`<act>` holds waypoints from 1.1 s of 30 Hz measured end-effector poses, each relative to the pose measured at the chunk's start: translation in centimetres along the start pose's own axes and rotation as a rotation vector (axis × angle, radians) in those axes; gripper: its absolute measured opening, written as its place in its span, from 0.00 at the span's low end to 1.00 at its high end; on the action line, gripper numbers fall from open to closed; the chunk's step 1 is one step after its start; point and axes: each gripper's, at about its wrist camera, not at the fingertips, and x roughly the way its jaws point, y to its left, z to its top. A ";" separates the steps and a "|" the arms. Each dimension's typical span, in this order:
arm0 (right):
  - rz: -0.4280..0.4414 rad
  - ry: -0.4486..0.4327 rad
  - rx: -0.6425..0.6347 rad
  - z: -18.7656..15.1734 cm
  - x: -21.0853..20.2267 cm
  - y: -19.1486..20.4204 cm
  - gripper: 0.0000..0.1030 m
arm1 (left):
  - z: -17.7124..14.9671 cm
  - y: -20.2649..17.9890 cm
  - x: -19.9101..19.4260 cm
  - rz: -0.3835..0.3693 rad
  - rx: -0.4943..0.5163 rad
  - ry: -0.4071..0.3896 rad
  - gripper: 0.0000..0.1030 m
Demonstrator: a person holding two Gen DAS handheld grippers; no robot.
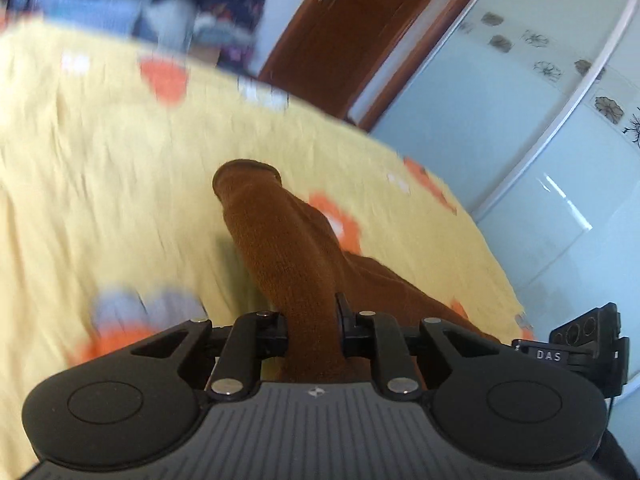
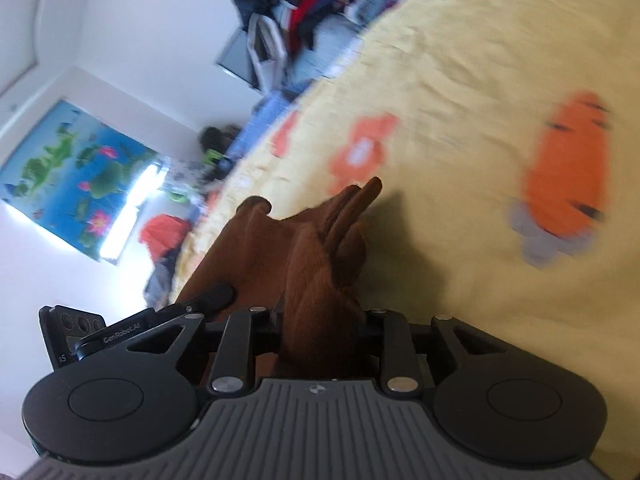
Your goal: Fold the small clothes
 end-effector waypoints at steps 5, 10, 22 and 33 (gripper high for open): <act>-0.048 0.036 0.026 0.7 4.9 -0.3 0.37 | 1.0 2.7 2.6 0.129 0.024 0.090 0.23; -0.004 0.019 0.079 -0.8 2.5 0.1 0.83 | -2.0 6.7 -1.5 -0.018 -0.210 0.097 0.51; -0.056 0.197 -0.047 -7.8 0.8 3.4 0.27 | -7.2 5.5 -4.9 -0.101 -0.254 0.188 0.17; -0.094 0.030 -0.093 -6.9 -3.8 5.3 0.58 | -10.2 -0.5 -11.3 0.154 0.175 -0.026 0.29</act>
